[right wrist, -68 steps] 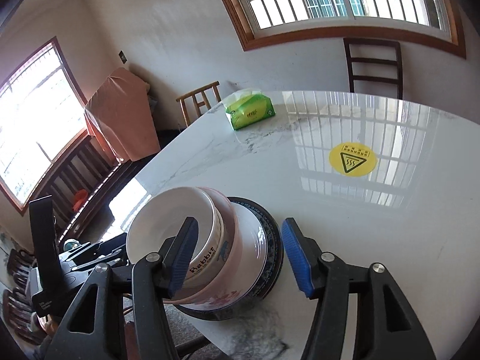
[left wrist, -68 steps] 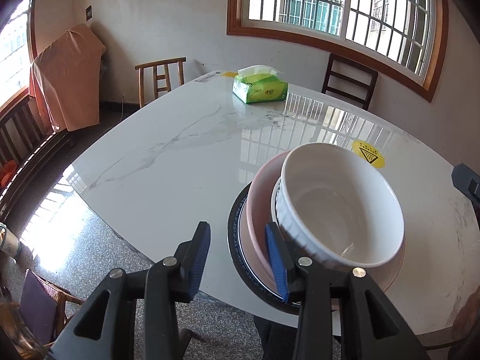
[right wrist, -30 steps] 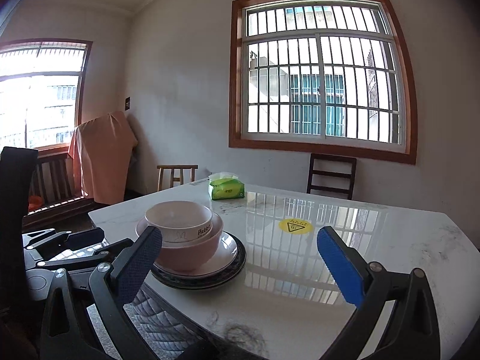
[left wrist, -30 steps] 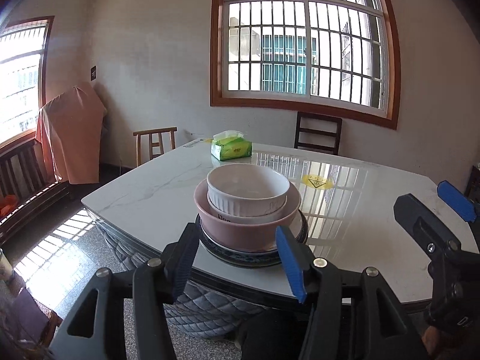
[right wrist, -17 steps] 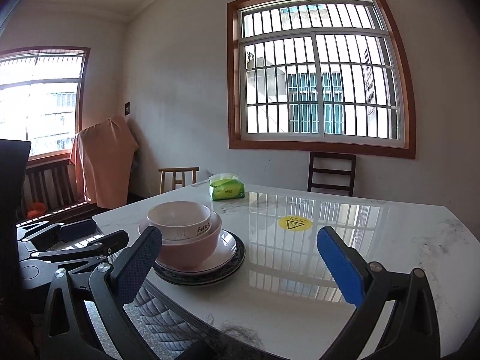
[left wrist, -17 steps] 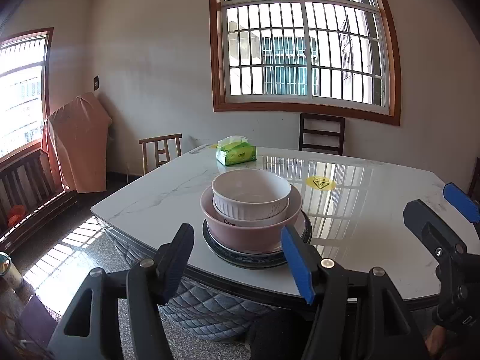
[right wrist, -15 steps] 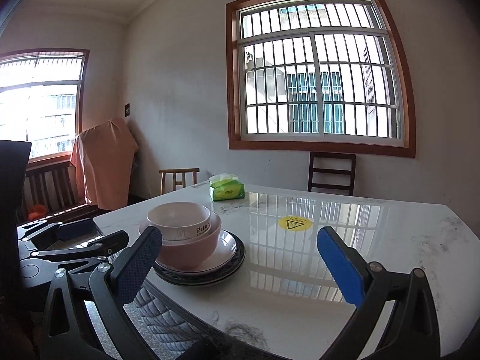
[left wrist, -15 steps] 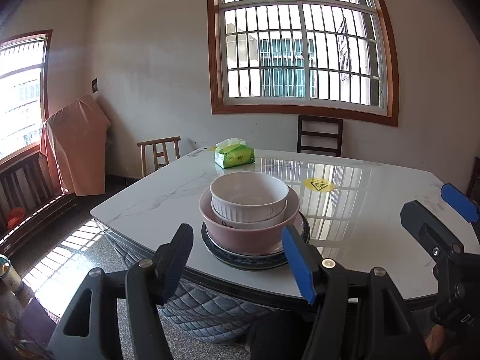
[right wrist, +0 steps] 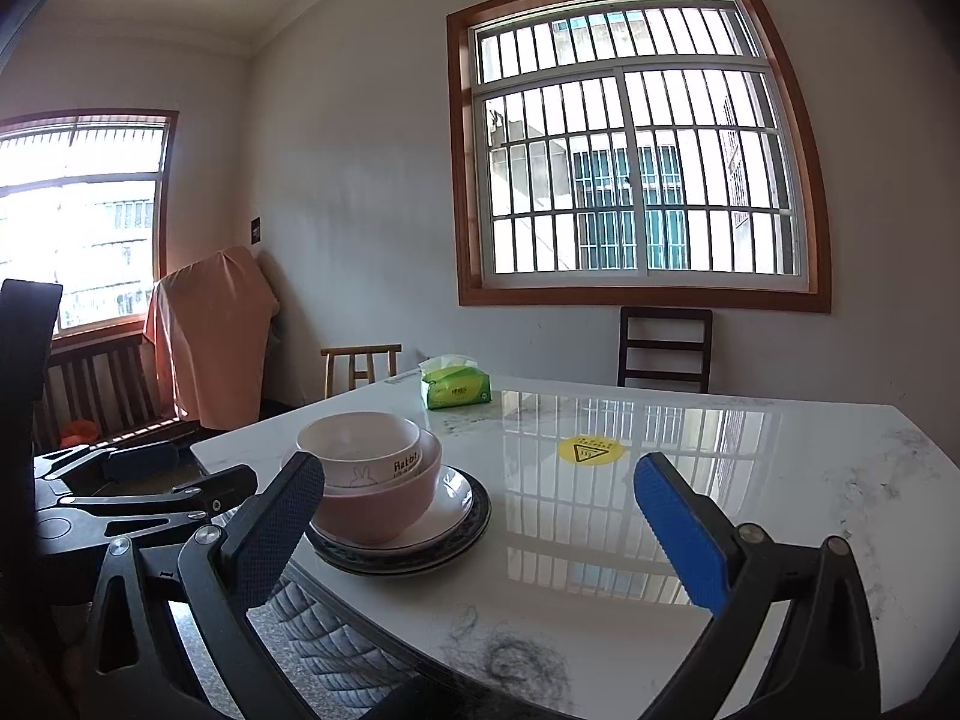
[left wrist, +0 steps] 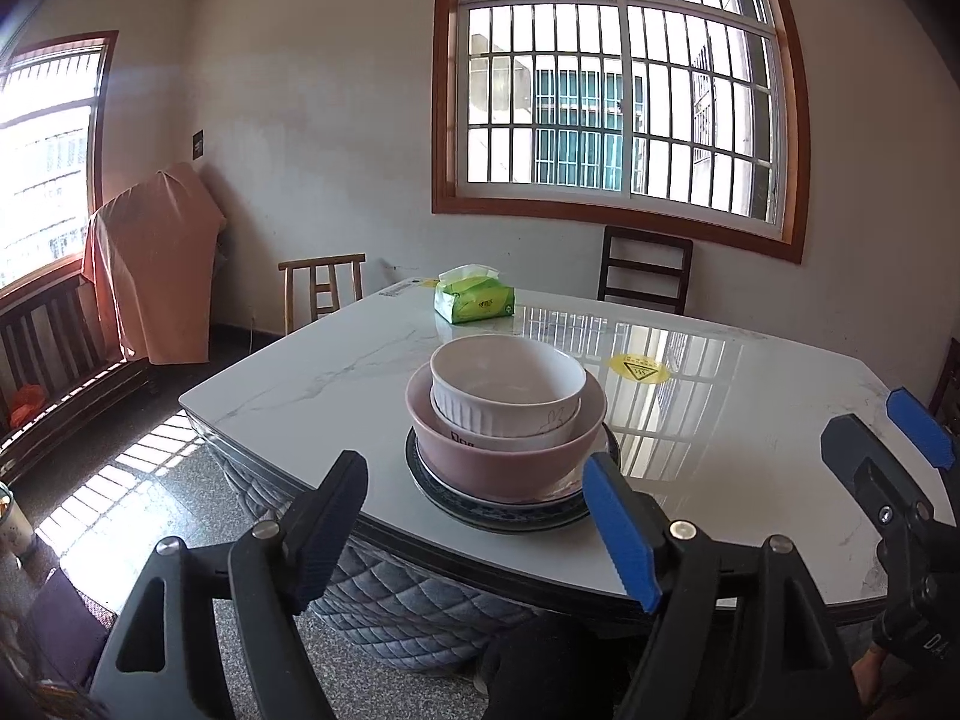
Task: Organize plates and bowls
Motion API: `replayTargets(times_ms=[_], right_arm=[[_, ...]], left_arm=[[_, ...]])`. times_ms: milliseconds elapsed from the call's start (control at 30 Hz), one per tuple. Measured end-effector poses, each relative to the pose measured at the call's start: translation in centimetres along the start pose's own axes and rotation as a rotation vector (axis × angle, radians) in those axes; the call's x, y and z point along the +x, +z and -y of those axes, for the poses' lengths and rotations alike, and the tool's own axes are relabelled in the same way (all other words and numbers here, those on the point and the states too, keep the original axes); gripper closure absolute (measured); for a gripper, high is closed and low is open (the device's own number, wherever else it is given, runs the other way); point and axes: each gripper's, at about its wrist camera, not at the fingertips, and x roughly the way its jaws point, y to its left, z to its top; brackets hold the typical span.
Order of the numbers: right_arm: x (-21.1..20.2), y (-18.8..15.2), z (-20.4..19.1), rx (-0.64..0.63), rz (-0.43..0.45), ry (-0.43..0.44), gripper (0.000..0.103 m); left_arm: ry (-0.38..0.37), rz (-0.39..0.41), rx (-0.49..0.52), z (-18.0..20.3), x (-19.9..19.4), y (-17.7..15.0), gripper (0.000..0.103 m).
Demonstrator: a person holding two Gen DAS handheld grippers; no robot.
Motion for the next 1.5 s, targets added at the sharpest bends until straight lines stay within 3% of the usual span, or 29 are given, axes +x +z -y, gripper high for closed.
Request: replayTargets(times_ms=[333,867,1500], right_arm=[[0.0,-0.1,-0.2,-0.009,-0.011,0.016,0.000],[0.2,-1.1,0.1,0.002,-0.040,0.028,0.000],[0.1,-2.1,0.0,0.011,-0.053,0.027,0.000]], left_arm=[[0.030,-0.046,-0.008,-0.6,0.8,-0.4,0.025],[0.003,-0.055,-0.034,-1.4,0.9,-1.0,0.024],[0.016,-0.080,0.005,-0.8,1.5,-1.3,0.023]])
